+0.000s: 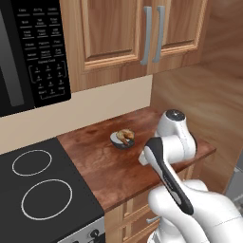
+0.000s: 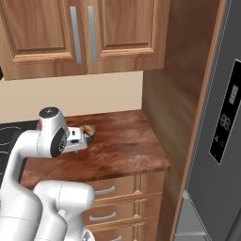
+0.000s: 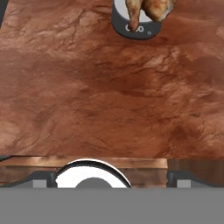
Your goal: Take the chicken drumstick from the fridge and place it on the digital scale on the counter by the fridge. Wait a few seconds for a reading, then move it to the plate on the dining counter.
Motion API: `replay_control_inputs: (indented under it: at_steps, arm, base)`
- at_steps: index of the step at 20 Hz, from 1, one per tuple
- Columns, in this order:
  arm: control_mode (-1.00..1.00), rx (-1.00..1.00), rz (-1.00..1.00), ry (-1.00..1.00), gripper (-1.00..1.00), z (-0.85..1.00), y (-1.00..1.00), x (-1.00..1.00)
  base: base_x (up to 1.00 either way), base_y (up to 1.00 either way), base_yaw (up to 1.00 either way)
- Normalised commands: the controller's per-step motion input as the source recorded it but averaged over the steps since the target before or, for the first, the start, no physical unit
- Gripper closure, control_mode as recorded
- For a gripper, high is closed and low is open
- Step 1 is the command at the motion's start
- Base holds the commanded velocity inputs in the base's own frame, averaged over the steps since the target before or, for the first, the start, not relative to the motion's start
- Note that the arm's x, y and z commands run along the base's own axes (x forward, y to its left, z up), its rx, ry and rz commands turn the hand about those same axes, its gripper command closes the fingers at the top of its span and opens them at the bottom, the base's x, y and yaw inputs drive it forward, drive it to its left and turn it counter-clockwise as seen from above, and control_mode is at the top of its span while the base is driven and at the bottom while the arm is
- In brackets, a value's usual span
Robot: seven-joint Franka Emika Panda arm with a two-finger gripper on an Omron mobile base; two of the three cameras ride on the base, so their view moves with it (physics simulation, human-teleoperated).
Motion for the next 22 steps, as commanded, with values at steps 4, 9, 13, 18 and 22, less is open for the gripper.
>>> replay_control_inputs:
  at_steps: [4, 9, 13, 18, 22]
  arm:
    - [-1.00, 0.00, 0.00, 0.00, -1.00, 0.00, 0.00, 0.00]
    - [-1.00, 0.00, 0.00, 0.00, -1.00, 0.00, 0.00, 0.00]
    - [-1.00, 0.00, 0.00, 0.00, -1.00, 0.00, 0.00, 0.00]
    - [-1.00, 0.00, 0.00, 0.00, -1.00, 0.00, 0.00, 0.00]
    - [-1.00, 0.00, 0.00, 0.00, -1.00, 0.00, 0.00, 0.00]
  base:
    - [0.00, 0.00, 0.00]
    - [0.00, 0.00, 0.00]
    - [0.00, 0.00, 0.00]
    - [0.00, 0.00, 0.00]
    - [0.00, 0.00, 0.00]
